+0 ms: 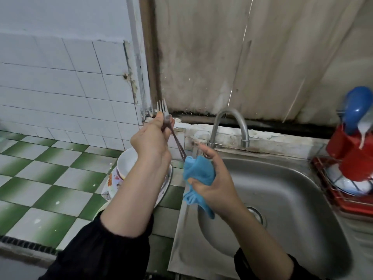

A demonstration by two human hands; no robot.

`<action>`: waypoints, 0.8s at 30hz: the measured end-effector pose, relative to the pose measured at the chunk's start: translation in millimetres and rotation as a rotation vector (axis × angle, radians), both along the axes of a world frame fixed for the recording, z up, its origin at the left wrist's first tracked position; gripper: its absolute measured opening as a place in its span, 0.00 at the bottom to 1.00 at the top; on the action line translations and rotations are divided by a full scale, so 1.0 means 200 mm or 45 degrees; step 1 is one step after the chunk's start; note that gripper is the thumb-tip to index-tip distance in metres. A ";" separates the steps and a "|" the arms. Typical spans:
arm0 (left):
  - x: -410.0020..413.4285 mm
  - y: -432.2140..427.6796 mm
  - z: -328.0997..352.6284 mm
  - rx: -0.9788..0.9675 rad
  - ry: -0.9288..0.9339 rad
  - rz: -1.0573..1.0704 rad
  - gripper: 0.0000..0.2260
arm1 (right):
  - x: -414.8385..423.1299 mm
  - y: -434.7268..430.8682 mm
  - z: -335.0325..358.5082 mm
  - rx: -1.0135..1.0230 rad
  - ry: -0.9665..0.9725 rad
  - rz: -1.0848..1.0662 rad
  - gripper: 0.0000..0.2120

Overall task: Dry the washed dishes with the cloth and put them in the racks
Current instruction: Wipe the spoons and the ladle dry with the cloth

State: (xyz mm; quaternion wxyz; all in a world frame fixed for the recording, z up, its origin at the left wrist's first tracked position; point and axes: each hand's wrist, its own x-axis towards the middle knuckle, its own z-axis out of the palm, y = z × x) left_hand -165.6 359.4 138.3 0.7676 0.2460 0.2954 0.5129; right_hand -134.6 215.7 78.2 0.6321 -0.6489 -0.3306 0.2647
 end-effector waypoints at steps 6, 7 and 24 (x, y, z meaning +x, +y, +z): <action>0.07 -0.09 0.16 0.084 -0.041 0.078 0.09 | 0.16 -0.25 -0.11 -0.063 0.088 -0.126 0.31; 0.09 -0.12 0.17 0.094 0.010 0.050 0.09 | 0.19 -0.28 -0.12 -0.064 0.085 -0.134 0.31; 0.53 -0.67 0.06 0.277 0.077 -0.908 0.21 | 0.73 -0.84 0.16 0.150 -0.611 -0.536 0.33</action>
